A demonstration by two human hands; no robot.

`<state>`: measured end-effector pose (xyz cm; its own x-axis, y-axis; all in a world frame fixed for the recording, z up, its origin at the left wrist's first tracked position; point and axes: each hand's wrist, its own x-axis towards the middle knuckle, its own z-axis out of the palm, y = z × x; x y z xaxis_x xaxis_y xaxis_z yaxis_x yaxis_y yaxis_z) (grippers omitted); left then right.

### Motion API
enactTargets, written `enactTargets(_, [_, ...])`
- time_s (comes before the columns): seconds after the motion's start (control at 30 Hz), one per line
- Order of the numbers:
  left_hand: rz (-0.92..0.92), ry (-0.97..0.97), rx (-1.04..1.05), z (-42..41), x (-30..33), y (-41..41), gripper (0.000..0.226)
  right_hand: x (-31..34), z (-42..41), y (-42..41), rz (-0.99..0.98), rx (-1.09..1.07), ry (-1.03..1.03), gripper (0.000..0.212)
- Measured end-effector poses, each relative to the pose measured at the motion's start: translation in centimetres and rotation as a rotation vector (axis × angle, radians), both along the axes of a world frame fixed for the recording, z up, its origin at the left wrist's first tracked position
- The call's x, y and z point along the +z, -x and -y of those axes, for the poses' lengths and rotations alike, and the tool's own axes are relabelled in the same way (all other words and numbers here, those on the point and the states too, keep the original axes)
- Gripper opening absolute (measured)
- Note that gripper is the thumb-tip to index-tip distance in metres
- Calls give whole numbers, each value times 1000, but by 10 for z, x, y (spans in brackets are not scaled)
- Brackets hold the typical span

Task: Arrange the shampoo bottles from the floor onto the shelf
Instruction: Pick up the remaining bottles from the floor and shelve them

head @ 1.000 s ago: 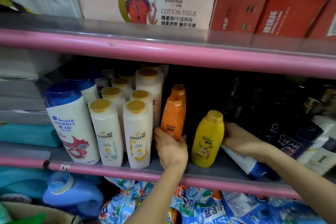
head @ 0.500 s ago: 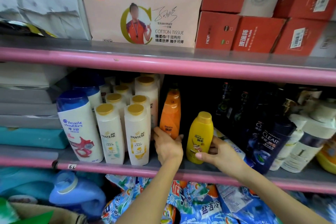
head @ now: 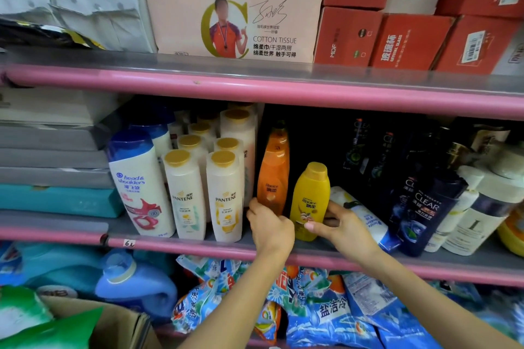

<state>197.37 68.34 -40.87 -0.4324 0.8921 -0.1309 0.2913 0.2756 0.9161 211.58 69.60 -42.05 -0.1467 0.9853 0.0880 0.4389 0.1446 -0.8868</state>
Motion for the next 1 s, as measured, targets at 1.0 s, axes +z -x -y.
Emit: enactTargets(1.0, [83, -100, -225, 38, 1, 39, 34, -8, 4, 58, 13, 40, -72, 36])
